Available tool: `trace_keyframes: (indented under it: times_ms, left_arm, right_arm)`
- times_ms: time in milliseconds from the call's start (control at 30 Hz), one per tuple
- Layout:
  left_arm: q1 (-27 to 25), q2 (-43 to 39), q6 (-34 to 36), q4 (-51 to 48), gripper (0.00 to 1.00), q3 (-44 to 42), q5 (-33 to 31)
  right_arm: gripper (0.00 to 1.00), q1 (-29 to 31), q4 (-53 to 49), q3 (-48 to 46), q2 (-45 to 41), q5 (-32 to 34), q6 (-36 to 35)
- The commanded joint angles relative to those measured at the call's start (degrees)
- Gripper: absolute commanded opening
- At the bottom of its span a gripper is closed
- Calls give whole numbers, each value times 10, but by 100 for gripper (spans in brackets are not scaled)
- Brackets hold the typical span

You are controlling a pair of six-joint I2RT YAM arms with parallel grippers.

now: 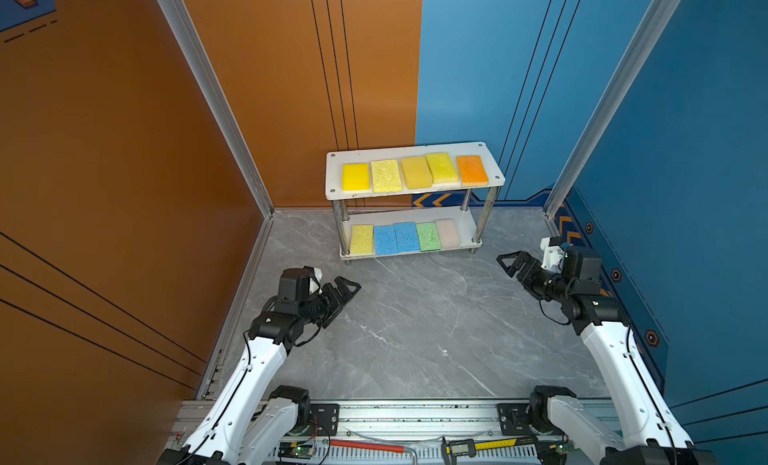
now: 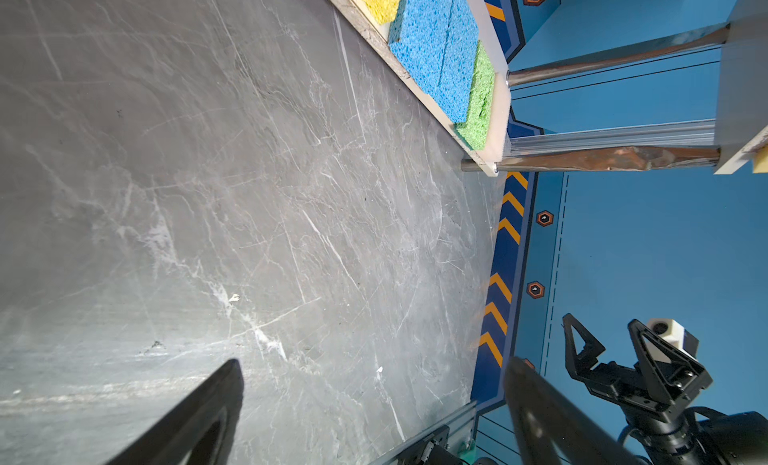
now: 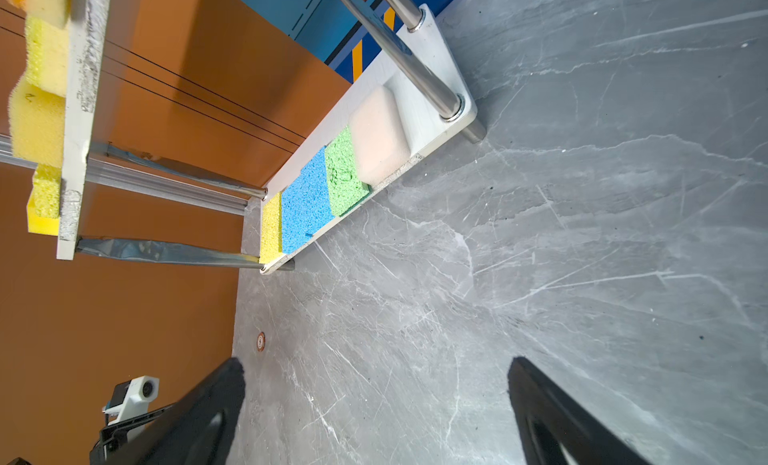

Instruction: Place and organize the cleaning sponges onto the shelf

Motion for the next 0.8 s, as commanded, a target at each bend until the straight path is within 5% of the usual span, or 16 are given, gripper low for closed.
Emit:
trace_keyframes:
  times_ms: [0, 300, 767]
  left_arm:
    - [3, -2, 47, 27, 98, -16, -38]
    - [6, 62, 101, 72, 98, -8, -54]
    - [35, -5, 232, 86, 98, -43, -126]
  right_arm:
    - [100, 8, 58, -10, -12, 25, 4]
    - [100, 6, -1, 27, 52, 49, -65]
    - [100, -26, 77, 30, 129, 64, -112]
